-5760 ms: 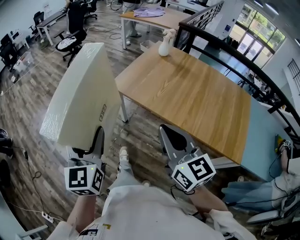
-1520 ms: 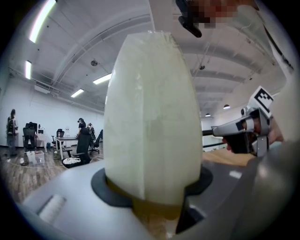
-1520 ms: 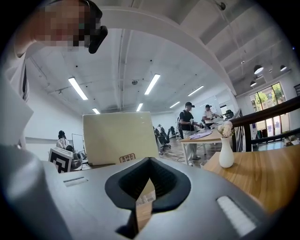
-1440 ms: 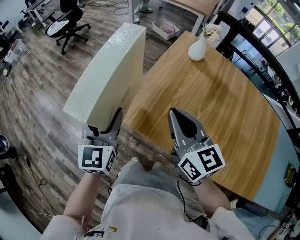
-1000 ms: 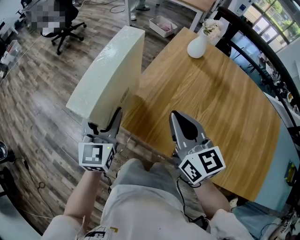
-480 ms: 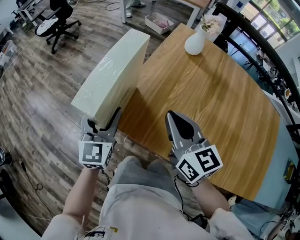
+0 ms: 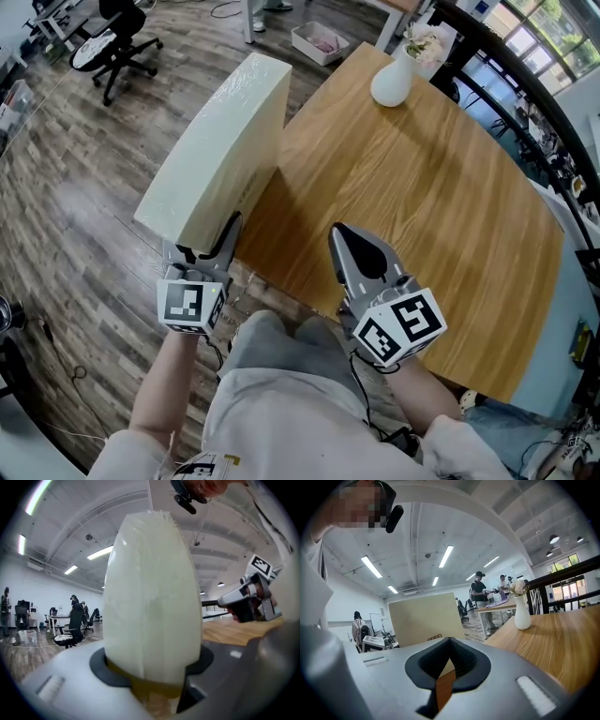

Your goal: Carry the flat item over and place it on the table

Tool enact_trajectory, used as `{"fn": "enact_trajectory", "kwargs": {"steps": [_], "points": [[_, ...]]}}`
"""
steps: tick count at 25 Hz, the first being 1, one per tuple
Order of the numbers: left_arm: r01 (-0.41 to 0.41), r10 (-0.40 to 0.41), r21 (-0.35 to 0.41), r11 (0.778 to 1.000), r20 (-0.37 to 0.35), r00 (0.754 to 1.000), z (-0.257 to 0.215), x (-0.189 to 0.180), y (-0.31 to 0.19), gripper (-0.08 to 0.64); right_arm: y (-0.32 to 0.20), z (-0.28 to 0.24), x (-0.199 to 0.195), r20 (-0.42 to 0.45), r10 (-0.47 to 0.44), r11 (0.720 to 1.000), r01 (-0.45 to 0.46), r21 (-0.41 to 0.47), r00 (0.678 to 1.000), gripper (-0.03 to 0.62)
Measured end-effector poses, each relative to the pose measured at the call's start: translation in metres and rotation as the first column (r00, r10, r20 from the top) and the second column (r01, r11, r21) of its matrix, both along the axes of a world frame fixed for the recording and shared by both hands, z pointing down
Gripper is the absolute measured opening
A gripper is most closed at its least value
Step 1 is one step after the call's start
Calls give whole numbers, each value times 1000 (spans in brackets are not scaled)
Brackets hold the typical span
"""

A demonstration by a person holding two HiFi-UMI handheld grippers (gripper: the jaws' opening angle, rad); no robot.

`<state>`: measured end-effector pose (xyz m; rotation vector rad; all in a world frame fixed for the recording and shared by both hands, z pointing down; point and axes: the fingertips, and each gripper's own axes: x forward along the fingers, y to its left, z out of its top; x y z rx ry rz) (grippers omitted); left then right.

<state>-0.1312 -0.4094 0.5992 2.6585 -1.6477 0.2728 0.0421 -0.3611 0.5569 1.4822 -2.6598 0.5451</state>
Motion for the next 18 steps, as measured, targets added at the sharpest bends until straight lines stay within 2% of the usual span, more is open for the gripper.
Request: {"fn": "enact_trajectory", "kwargs": {"steps": [5, 8, 12, 18], "points": [[12, -13, 38, 999, 36, 999, 0, 4, 2, 285, 0, 2, 0, 2, -31, 999, 31, -7, 1000, 0], [19, -21, 75, 997, 28, 999, -8, 4, 6, 306, 5, -2, -8, 0, -77, 997, 77, -13, 997, 0], [30, -29, 59, 998, -17, 999, -15, -3, 10, 323, 10, -6, -15, -7, -110, 994, 110, -18, 994, 0], [72, -72, 13, 997, -28, 997, -43, -18, 25, 327, 16, -37, -19, -7, -132, 991, 132, -26, 991, 0]]}}
